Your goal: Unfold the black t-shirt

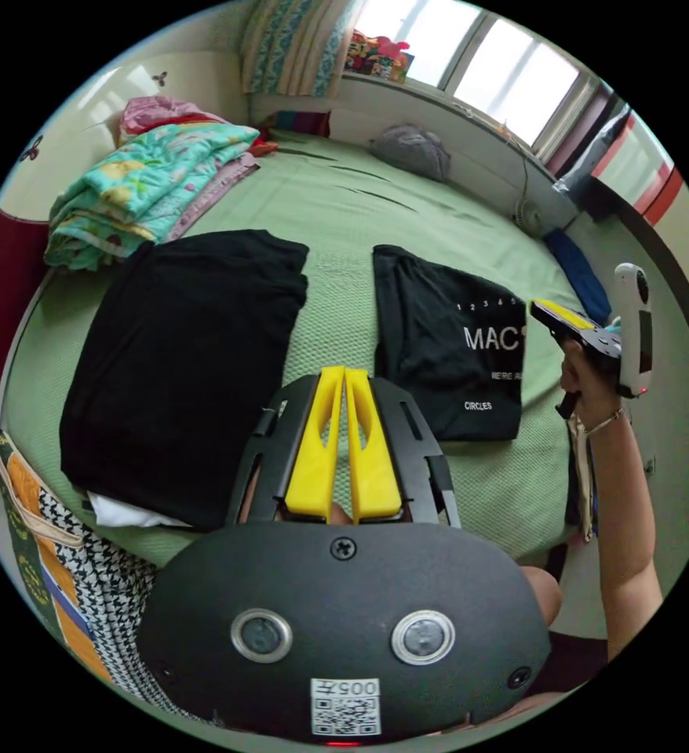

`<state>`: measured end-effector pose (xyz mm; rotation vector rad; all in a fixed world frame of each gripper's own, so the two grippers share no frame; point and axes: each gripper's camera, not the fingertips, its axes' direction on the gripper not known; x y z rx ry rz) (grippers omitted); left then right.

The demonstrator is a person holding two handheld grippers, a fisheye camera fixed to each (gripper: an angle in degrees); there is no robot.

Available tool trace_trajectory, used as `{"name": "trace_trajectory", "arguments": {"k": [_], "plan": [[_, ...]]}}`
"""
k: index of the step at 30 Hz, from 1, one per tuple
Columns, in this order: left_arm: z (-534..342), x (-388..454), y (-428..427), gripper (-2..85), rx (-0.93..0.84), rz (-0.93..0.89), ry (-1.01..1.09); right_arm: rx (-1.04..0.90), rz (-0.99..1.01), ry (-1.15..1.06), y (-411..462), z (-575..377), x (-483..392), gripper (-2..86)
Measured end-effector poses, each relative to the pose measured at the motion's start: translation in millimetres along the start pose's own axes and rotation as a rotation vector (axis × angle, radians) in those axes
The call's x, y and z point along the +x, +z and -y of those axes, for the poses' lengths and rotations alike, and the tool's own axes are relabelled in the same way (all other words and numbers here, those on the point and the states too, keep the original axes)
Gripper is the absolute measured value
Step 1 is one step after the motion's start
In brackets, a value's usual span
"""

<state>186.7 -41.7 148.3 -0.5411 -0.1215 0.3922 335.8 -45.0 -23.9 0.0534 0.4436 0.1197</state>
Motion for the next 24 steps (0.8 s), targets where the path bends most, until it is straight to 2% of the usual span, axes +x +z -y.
{"name": "trace_trajectory", "arguments": {"k": [5, 12, 14, 16, 22, 24], "plan": [[2, 49, 31, -0.7, -0.060, -0.015, 0.070, -0.129, 0.214, 0.142, -8, -59, 22, 4.4], [-16, 129, 74, -0.7, -0.157, 0.084, 0.210, -0.195, 0.200, 0.124, 2, -96, 12, -0.4], [-21, 146, 79, -0.7, -0.148, 0.078, 0.244, -0.139, 0.331, 0.101, -7, -96, 18, -0.5], [-25, 164, 82, -0.7, -0.110, 0.082, 0.264, -0.115, 0.358, 0.124, -10, -97, 24, -0.4], [-26, 183, 102, -0.5, -0.018, 0.213, 0.210, -0.116, 0.319, 0.088, -5, -99, 29, -0.8], [-25, 182, 106, -0.4, -0.006, 0.198, 0.164, -0.119, 0.310, 0.074, 1, -101, 31, -1.0]]}}
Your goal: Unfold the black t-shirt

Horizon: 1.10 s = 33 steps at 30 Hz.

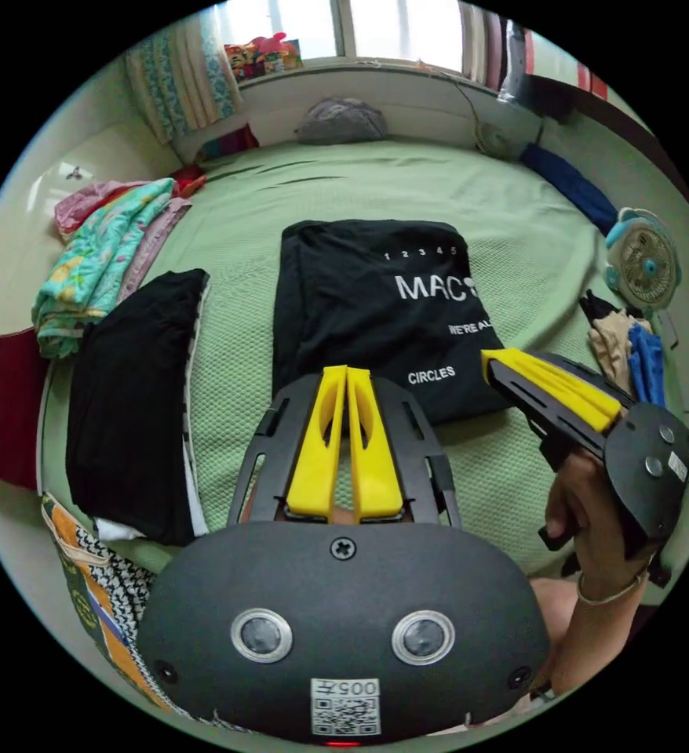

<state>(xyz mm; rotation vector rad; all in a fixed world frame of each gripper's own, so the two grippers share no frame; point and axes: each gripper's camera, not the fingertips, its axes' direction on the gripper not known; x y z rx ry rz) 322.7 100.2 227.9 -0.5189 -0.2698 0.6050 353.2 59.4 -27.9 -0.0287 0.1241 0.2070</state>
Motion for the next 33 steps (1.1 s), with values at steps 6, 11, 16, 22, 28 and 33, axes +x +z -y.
{"name": "trace_trajectory", "arguments": {"k": [6, 11, 16, 22, 28, 33], "plan": [[-2, 0, 6, -0.4, 0.066, -0.157, -0.063, 0.045, 0.068, 0.009, -4, -5, 12, -1.2], [-5, 11, 17, -0.3, 0.038, -0.099, -0.048, 0.007, 0.051, 0.024, -1, -5, 15, -1.2], [-7, 22, 26, -0.4, 0.024, -0.066, -0.015, 0.021, 0.058, 0.018, -5, -9, 10, -1.2], [-6, 23, 38, -0.6, -0.049, -0.126, -0.008, 0.047, 0.013, -0.030, -10, -13, 0, -1.1], [-5, 30, 47, -0.7, -0.030, -0.073, 0.014, 0.040, 0.065, -0.025, -9, -10, -5, -1.1], [-4, 36, 54, -0.7, -0.038, -0.012, 0.033, 0.041, 0.036, -0.066, -9, -11, -18, -1.1]]}}
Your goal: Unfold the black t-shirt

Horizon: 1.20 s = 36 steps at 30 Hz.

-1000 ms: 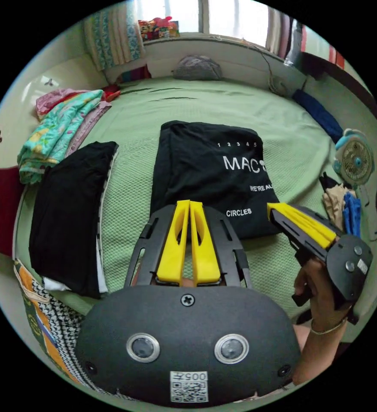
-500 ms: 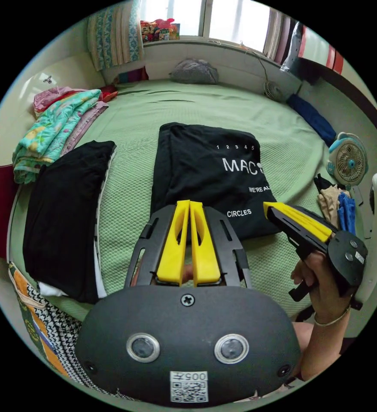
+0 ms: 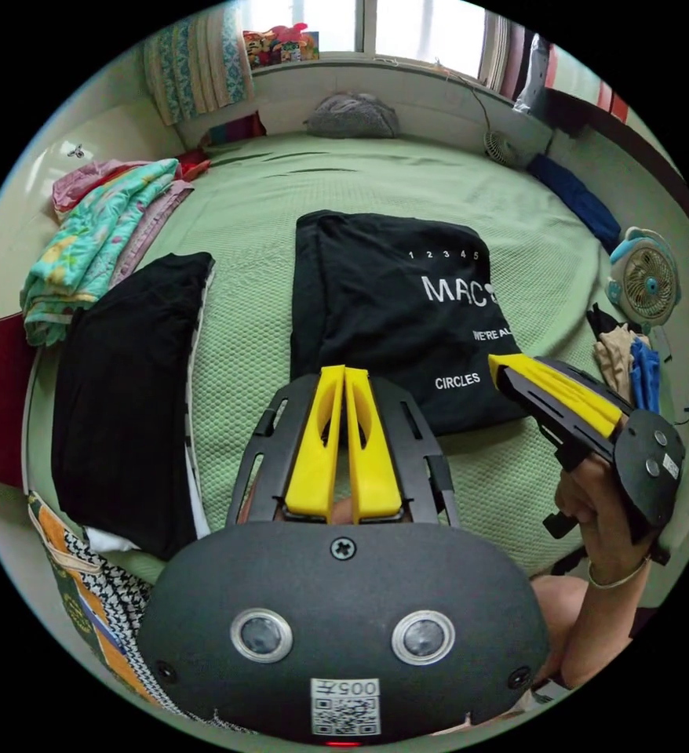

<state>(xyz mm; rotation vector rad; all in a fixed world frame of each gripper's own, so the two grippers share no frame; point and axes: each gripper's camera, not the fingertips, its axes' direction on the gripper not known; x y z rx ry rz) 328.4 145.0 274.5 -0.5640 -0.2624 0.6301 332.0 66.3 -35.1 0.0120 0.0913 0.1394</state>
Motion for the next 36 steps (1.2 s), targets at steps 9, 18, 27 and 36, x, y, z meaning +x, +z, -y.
{"name": "trace_trajectory", "arguments": {"k": [9, 18, 27, 36], "plan": [[-4, -3, 8, -0.7, -0.011, 0.003, -0.004, -0.051, 0.009, -0.011, 12, 1, -21, -1.1], [-7, -13, 8, -0.7, 0.009, 0.002, -0.031, -0.047, -0.030, -0.055, 6, -5, -39, -1.2], [-7, -23, 13, -0.7, 0.002, 0.000, -0.047, -0.035, -0.015, -0.055, -1, -4, -52, -1.2], [-8, -32, 18, -0.7, -0.013, -0.014, -0.076, -0.041, -0.008, -0.071, -3, -5, -63, -1.2]]}}
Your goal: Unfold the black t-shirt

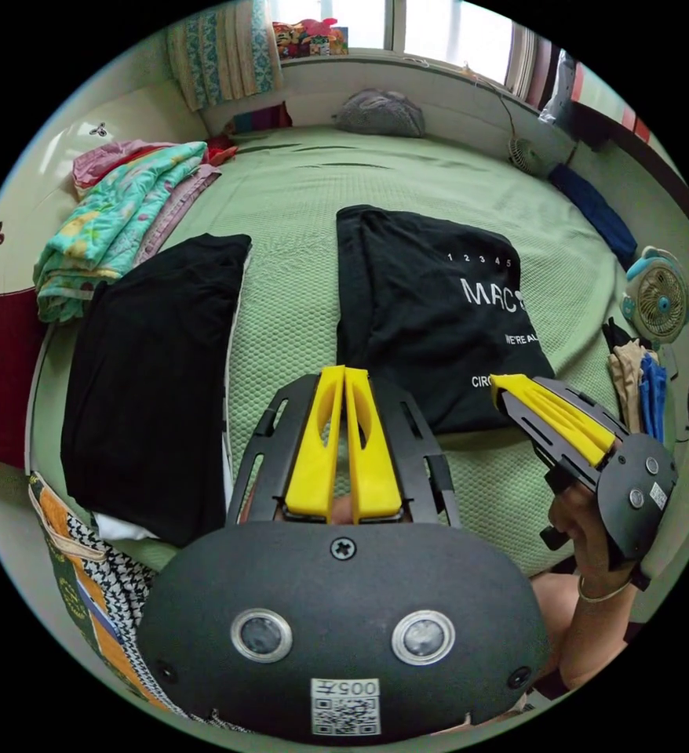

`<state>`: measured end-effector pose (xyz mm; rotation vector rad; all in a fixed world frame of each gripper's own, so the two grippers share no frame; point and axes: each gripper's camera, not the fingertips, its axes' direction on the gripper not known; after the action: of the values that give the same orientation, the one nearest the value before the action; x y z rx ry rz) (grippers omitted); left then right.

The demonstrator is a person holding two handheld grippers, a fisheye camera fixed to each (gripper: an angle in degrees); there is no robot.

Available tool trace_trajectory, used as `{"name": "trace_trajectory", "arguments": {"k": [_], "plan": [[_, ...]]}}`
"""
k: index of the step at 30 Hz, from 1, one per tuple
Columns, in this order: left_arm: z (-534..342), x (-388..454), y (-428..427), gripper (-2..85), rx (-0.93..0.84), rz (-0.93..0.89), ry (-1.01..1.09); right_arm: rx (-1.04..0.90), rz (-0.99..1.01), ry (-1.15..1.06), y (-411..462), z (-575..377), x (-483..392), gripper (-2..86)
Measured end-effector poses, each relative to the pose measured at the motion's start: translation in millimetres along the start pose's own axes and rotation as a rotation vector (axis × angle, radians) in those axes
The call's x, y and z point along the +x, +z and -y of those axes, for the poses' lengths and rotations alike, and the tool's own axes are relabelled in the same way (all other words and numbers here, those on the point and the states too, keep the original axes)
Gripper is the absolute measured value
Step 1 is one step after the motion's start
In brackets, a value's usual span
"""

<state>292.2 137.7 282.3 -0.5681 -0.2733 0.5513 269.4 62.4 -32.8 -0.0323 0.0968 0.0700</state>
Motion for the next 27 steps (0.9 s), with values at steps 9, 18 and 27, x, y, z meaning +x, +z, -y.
{"name": "trace_trajectory", "arguments": {"k": [9, 18, 27], "plan": [[2, 6, 4, -0.7, -0.001, 0.014, 0.030, 0.031, -0.039, 0.013, -9, -1, -5, -1.2], [3, 10, 10, -0.7, -0.013, 0.030, 0.050, 0.043, -0.009, 0.091, -16, 0, 19, -1.2], [4, 20, 13, -0.7, -0.020, 0.050, 0.078, 0.042, -0.014, 0.125, -20, 0, 38, -1.2]]}}
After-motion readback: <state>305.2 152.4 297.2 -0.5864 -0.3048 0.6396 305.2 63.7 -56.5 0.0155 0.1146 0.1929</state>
